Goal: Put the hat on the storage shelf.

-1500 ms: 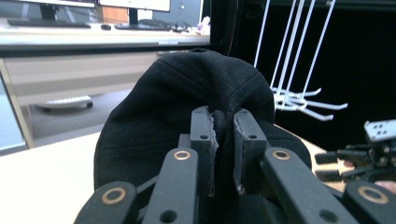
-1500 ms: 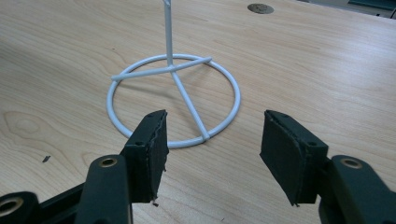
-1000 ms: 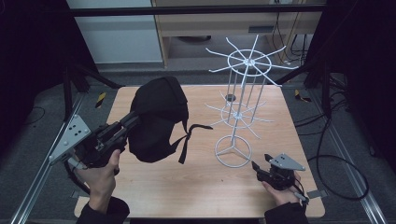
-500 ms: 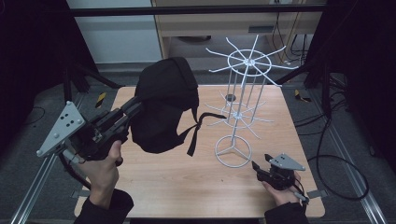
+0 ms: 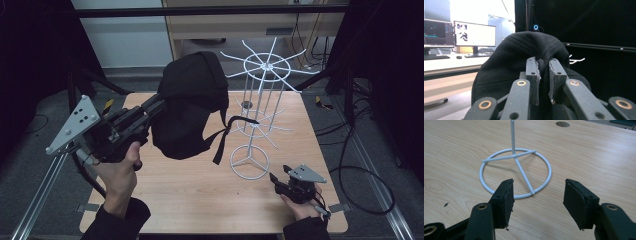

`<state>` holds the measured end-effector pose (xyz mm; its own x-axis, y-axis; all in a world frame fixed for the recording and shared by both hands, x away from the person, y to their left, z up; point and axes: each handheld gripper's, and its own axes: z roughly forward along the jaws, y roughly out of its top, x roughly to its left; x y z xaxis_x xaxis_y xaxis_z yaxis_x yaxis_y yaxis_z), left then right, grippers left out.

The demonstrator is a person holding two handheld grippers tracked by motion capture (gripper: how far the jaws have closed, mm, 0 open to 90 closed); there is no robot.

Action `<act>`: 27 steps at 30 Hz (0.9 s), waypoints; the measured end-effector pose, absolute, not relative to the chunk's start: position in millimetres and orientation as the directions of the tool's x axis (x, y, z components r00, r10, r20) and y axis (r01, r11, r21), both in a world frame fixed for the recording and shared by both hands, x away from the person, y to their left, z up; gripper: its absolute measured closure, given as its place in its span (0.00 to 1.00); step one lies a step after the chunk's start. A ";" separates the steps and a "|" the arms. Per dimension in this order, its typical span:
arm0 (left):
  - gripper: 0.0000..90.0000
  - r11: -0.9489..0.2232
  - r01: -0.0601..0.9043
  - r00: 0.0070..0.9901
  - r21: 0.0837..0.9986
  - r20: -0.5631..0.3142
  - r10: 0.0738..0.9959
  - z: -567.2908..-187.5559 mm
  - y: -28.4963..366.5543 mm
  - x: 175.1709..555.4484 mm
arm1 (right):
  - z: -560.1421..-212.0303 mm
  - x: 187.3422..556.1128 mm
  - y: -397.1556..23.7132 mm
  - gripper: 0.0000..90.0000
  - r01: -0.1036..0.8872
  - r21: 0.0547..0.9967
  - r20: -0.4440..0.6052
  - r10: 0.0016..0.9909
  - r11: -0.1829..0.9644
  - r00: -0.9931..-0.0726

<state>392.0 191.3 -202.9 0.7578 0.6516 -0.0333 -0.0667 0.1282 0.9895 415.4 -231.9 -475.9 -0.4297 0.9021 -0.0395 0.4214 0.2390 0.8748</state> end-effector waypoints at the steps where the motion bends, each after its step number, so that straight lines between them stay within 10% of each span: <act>1: 0.89 0.121 -0.062 0.759 0.991 -0.032 0.650 -202.3 188.8 393.6 | -476.0 415.5 -231.9 0.46 0.421 0.875 -0.040 0.902 0.239 -0.430; 27: 0.89 0.036 0.061 0.816 0.997 -0.071 0.574 -211.7 152.1 431.6 | -476.3 415.4 -231.3 0.46 0.421 0.873 -0.044 0.900 0.246 -0.434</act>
<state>431.6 152.1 -211.7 0.8160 0.5737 -0.0706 0.0609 0.0362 0.9975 415.4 -231.3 -476.3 -0.4343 0.8997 -0.0443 0.4209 0.2461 0.8731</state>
